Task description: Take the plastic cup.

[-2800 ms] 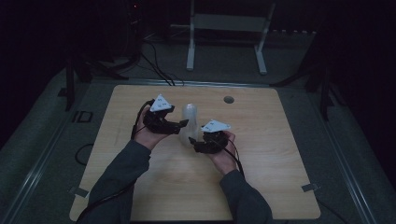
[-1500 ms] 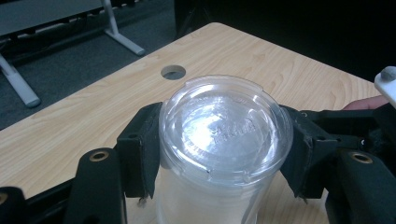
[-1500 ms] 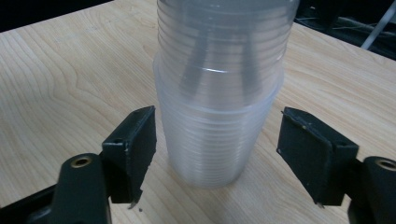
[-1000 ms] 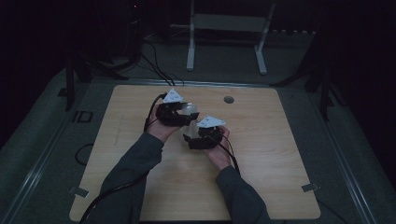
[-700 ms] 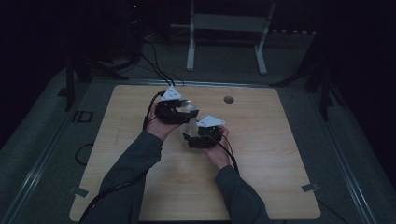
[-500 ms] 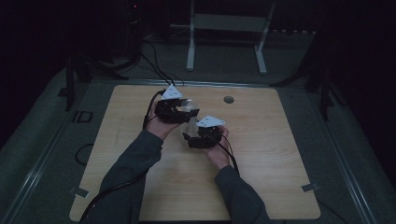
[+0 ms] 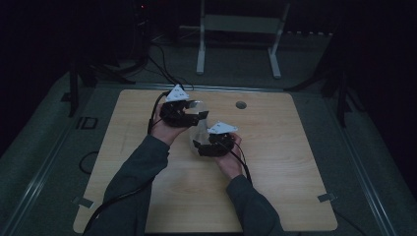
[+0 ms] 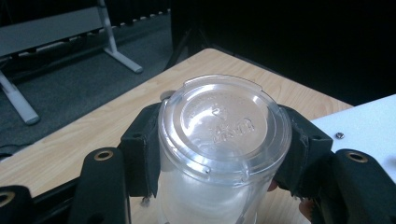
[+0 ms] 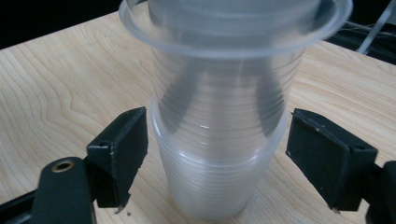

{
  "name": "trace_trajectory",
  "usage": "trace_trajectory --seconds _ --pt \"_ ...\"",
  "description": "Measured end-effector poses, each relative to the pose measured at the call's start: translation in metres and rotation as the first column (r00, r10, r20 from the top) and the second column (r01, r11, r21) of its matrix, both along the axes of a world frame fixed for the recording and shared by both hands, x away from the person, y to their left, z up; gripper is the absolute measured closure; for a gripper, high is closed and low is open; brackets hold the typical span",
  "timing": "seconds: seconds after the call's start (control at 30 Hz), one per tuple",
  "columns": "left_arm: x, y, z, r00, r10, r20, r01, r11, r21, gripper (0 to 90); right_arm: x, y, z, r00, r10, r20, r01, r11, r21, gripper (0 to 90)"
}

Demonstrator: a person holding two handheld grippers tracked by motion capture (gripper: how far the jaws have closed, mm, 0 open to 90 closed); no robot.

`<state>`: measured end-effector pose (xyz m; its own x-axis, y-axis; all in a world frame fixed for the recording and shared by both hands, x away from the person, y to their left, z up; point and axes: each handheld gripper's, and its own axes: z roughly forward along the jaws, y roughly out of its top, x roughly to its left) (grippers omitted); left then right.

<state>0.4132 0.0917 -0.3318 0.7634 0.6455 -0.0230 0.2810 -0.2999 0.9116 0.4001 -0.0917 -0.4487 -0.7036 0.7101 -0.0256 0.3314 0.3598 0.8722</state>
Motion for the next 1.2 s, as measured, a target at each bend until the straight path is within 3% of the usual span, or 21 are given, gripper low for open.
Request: trace_trajectory --seconds 0.3,1.2 --pt "-0.006 0.005 0.014 0.9997 -0.014 0.023 0.014 0.9993 -0.035 39.7 -0.007 -0.005 0.004 0.9998 0.012 0.013 -0.012 1.000 -0.001 17.5" --pt "-0.022 0.018 0.041 0.9950 -0.003 0.099 0.008 0.9987 -0.049 40.2 -0.026 -0.034 0.019 0.9992 0.004 0.040 -0.003 1.000 -0.026 13.5"
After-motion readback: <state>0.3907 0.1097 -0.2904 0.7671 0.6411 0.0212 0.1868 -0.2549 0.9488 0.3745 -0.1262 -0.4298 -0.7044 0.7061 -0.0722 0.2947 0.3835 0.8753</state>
